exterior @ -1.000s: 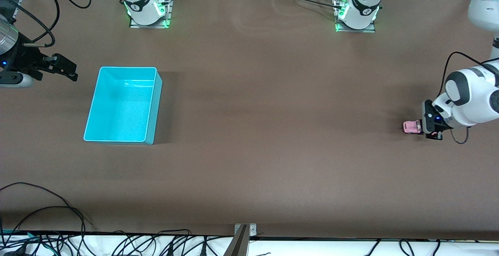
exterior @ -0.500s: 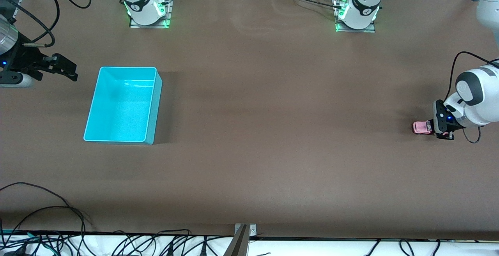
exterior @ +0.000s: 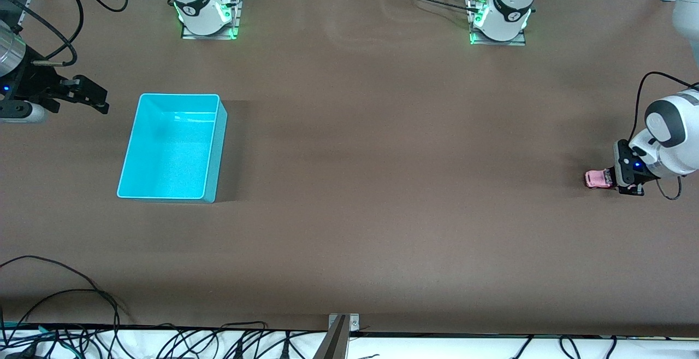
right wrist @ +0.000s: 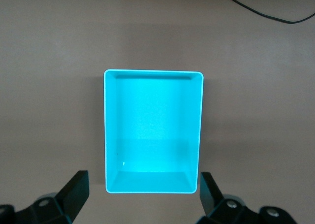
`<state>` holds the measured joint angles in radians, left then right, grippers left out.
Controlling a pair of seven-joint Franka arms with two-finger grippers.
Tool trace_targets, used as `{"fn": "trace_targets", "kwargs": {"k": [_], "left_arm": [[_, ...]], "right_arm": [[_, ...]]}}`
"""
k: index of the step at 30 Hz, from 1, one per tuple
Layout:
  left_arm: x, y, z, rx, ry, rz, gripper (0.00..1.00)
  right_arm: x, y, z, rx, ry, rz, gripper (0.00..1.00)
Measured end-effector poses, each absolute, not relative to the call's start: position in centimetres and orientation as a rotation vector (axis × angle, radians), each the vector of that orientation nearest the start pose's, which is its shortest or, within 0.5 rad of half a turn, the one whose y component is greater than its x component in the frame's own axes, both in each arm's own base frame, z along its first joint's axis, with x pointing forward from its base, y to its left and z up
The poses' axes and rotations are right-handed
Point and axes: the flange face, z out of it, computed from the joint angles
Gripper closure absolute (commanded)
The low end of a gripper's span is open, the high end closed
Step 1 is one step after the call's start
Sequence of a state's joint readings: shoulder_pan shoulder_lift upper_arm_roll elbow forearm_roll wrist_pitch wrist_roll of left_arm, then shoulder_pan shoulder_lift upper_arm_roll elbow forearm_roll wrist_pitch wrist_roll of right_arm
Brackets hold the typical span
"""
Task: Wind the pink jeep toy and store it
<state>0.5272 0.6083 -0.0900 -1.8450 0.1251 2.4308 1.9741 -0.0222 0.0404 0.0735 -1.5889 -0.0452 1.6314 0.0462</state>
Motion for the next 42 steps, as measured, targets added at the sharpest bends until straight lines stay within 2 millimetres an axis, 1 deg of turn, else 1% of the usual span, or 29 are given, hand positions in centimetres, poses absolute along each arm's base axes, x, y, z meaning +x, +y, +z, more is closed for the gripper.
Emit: {"fn": "trace_targets", "kwargs": {"k": [2, 4, 7, 10, 14, 18, 25, 28, 31, 36, 39, 42], "left_arm": [[57.8, 27.7, 18.8, -2.18, 2.28, 0.061, 0.0], [57.5, 27.9, 17.6, -2.189, 2.286, 0.071, 0.0], [57.4, 28.3, 16.6, -2.195, 2.284, 0.074, 0.0], [57.5, 28.7, 16.6, -2.204, 2.284, 0.08, 0.0], [57.8, 29.1, 17.4, -2.214, 2.284, 0.091, 0.0], [58.3, 29.5, 19.2, -2.223, 2.287, 0.106, 0.0], [59.5, 29.9, 24.4, -2.259, 2.316, 0.163, 0.0], [60.4, 29.6, 26.8, -2.26, 2.326, 0.174, 0.0], [61.3, 29.2, 28.6, -2.267, 2.312, 0.18, 0.0], [62.8, 27.8, 31.7, -2.328, 2.239, 0.178, 0.0], [63.8, 26.3, 33.8, -2.378, 2.178, 0.164, 0.0], [64.8, 24.1, 35.5, -2.44, 2.119, 0.148, 0.0]], "right_arm": [[57.1, 2.4, 59.9, -3.184, -0.012, -0.007, 0.0], [57.1, 2.4, 59.9, -3.184, -0.012, -0.007, 0.0], [57.1, 2.4, 59.9, -3.184, -0.012, -0.007, 0.0], [57.1, 2.4, 59.9, -3.183, -0.012, -0.007, 0.0], [57.1, 2.4, 59.9, -3.183, -0.012, -0.006, 0.0], [57.1, 2.4, 59.9, -3.183, -0.012, -0.006, 0.0], [57.1, 2.4, 59.9, -3.183, -0.012, -0.006, 0.0], [57.1, 2.4, 59.9, -3.183, -0.012, -0.006, 0.0], [57.1, 2.4, 59.9, -3.183, -0.012, -0.006, 0.0], [57.1, 2.4, 59.9, -3.183, -0.012, -0.006, 0.0], [57.1, 2.4, 59.9, -3.183, -0.012, -0.006, 0.0], [57.1, 2.4, 59.9, -3.183, -0.012, -0.006, 0.0]]}}
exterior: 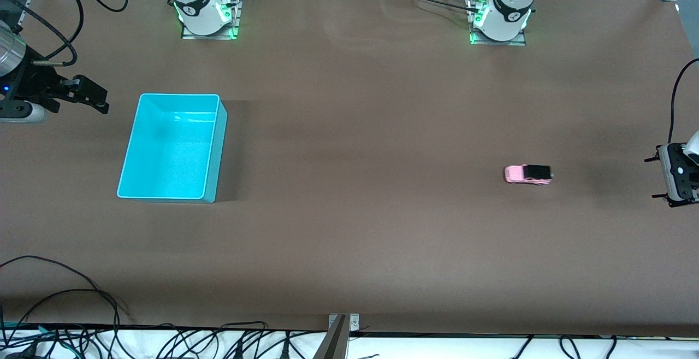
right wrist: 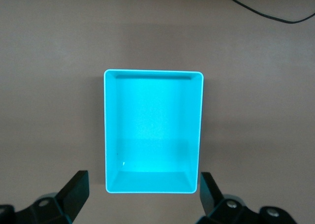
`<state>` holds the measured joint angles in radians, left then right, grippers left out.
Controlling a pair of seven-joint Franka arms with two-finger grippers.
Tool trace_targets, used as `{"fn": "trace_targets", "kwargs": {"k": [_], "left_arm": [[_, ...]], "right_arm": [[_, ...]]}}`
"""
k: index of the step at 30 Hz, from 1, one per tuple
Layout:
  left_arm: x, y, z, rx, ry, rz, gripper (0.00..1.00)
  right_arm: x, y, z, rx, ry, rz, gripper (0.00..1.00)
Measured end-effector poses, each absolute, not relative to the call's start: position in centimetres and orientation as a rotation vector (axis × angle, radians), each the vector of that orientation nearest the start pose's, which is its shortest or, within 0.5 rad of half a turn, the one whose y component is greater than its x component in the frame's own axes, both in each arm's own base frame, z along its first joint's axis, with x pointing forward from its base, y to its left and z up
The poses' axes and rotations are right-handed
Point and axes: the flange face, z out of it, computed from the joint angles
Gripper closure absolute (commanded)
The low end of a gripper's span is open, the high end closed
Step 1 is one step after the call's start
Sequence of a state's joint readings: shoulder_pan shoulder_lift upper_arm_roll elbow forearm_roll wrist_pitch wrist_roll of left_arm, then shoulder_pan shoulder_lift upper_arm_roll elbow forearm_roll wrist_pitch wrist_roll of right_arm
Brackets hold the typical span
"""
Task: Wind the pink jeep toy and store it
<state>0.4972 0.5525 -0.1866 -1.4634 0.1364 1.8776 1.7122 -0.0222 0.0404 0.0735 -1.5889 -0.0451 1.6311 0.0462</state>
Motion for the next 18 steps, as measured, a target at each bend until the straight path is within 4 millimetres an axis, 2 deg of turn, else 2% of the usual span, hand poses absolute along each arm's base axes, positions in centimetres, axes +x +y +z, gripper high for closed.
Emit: {"fn": "trace_targets", "kwargs": {"k": [6, 12, 15, 18], "left_arm": [[66.3, 17.3, 38.4, -2.564, 2.029, 0.137, 0.0], [66.4, 10.6, 40.4, -2.695, 1.945, 0.193, 0.0], [66.1, 8.3, 40.8, -2.773, 1.875, 0.241, 0.0], [65.9, 6.8, 41.6, -2.833, 1.803, 0.254, 0.0]], "right_arm": [[57.1, 2.4, 59.9, -3.183, -0.012, -0.006, 0.0], [57.1, 2.4, 59.9, -3.183, -0.012, -0.006, 0.0], [57.1, 2.4, 59.9, -3.183, -0.012, -0.006, 0.0], [57.1, 2.4, 59.9, -3.183, -0.012, -0.006, 0.0]]}}
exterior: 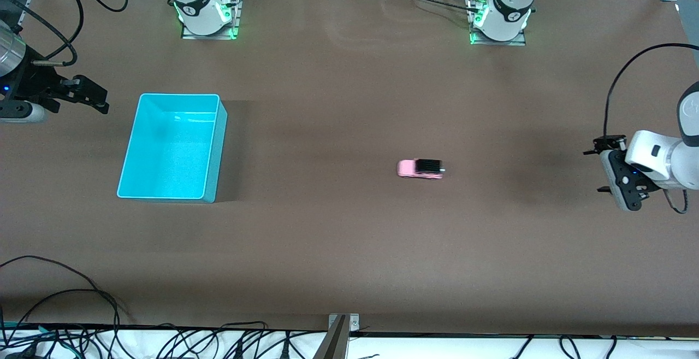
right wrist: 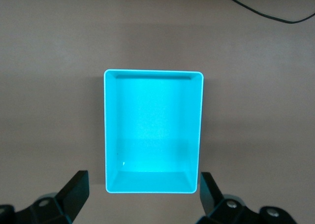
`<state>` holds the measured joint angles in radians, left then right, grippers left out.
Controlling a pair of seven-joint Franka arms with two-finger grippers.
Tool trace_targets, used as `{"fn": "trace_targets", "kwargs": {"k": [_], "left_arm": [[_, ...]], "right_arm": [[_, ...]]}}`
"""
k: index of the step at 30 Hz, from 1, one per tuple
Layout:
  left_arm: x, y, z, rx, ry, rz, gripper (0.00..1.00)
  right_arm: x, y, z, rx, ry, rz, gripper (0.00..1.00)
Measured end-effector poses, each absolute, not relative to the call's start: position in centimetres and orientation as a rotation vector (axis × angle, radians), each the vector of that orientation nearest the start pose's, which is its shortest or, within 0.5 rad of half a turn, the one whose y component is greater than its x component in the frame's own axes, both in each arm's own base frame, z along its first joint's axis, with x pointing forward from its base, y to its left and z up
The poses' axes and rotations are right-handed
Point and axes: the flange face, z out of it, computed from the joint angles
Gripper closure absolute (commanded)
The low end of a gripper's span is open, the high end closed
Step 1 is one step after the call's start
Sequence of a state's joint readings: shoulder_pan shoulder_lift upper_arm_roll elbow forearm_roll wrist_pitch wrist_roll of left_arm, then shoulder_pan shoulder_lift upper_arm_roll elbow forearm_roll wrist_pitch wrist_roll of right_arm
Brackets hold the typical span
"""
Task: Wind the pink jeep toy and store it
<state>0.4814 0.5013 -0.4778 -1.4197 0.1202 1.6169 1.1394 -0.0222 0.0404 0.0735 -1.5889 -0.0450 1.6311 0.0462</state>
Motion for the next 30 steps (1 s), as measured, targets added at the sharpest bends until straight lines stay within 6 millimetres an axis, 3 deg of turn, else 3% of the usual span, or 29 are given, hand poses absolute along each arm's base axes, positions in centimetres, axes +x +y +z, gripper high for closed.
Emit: {"fn": "trace_targets", "kwargs": {"k": [10, 18, 26, 30], "left_arm": [[64.8, 2.3, 45.5, -2.963, 1.534, 0.297, 0.0], [64.5, 0.4, 47.0, -3.018, 1.366, 0.296, 0.0], [63.3, -6.5, 50.1, -3.028, 1.179, 0.279, 0.0], [62.7, -7.9, 51.5, -3.037, 1.06, 0.267, 0.0]], "right_arm": [[57.1, 2.4, 59.9, -3.183, -0.012, -0.006, 0.0], [57.1, 2.4, 59.9, -3.183, -0.012, -0.006, 0.0], [57.1, 2.4, 59.9, -3.183, -0.012, -0.006, 0.0], [57.1, 2.5, 59.9, -3.183, -0.016, -0.006, 0.0]]}}
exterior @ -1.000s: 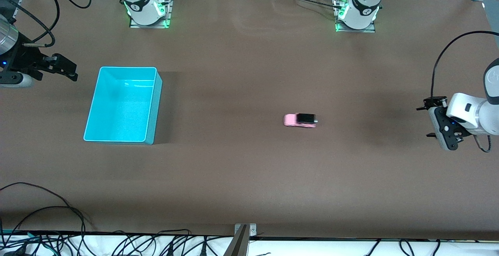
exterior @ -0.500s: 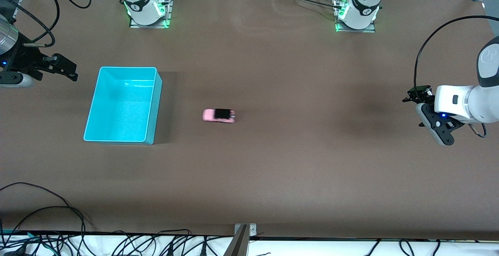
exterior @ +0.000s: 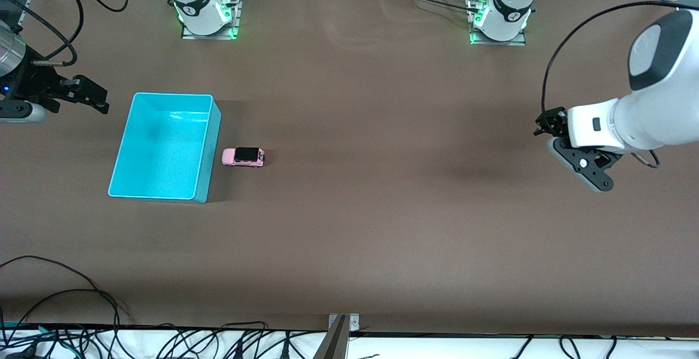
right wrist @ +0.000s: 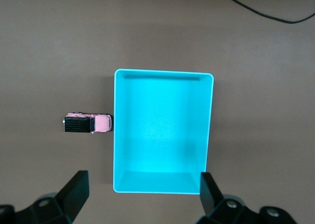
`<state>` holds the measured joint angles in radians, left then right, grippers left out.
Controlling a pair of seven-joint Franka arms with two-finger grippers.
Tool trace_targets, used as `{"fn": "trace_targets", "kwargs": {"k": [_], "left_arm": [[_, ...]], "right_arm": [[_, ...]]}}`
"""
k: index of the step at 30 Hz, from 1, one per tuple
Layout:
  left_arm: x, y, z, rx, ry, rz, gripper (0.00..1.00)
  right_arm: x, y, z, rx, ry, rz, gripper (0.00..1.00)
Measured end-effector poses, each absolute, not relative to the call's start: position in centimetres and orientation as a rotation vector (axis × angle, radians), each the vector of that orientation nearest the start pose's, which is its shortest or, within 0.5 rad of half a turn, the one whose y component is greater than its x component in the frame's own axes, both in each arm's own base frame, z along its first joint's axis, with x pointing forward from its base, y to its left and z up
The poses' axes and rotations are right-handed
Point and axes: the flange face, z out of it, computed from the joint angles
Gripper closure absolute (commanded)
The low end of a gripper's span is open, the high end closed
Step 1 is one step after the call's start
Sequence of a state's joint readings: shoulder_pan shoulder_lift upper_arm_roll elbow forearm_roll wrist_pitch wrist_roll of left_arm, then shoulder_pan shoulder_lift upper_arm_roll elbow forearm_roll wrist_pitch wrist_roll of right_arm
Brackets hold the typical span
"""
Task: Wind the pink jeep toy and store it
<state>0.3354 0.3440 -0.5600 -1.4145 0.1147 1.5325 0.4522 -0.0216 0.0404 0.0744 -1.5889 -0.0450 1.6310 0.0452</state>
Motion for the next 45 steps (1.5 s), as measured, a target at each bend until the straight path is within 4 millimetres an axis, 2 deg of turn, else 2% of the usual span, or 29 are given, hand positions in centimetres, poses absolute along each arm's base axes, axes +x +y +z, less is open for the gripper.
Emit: {"fn": "trace_targets", "kwargs": {"k": [2, 9, 15, 17, 23, 28, 32, 36, 40, 45], "left_arm": [[62.6, -7.6, 51.7, -3.036, 1.001, 0.268, 0.0], [63.5, -4.8, 51.4, -3.075, 0.817, 0.217, 0.0], [63.4, -3.2, 51.1, -3.126, 0.727, 0.088, 0.0], [62.8, -2.9, 51.0, -3.12, 0.701, 0.068, 0.0], [59.9, -3.2, 51.6, -3.105, 0.675, 0.027, 0.0], [57.1, -3.6, 52.1, -3.095, 0.677, 0.025, 0.0], [55.8, -2.6, 51.5, -3.103, 0.64, 0.044, 0.0], [55.6, -0.7, 51.1, -3.114, 0.587, 0.039, 0.0], [55.9, 1.0, 51.6, -3.116, 0.539, -0.018, 0.0], [55.6, 1.2, 53.4, -3.109, 0.532, -0.096, 0.0]], "right_arm": [[57.1, 2.6, 59.9, -3.183, -0.019, -0.006, 0.0], [57.0, 3.0, 59.3, -3.183, -0.031, 0.03, 0.0], [57.1, 5.8, 58.5, -3.179, -0.128, 0.055, 0.0], [57.1, 6.9, 58.2, -3.174, -0.211, 0.064, 0.0], [56.9, 9.8, 57.6, -3.108, -0.642, 0.085, 0.0], [57.2, 11.6, 56.0, -2.999, -0.976, 0.129, 0.0], [57.9, 12.3, 53.7, -2.829, -1.251, 0.175, 0.0], [59.0, 12.7, 49.8, -2.606, -1.479, 0.215, 0.0], [60.6, 12.6, 44.6, -2.401, -1.656, 0.239, 0.0], [61.9, 12.9, 38.3, -2.271, -1.762, 0.251, 0.0]]}}
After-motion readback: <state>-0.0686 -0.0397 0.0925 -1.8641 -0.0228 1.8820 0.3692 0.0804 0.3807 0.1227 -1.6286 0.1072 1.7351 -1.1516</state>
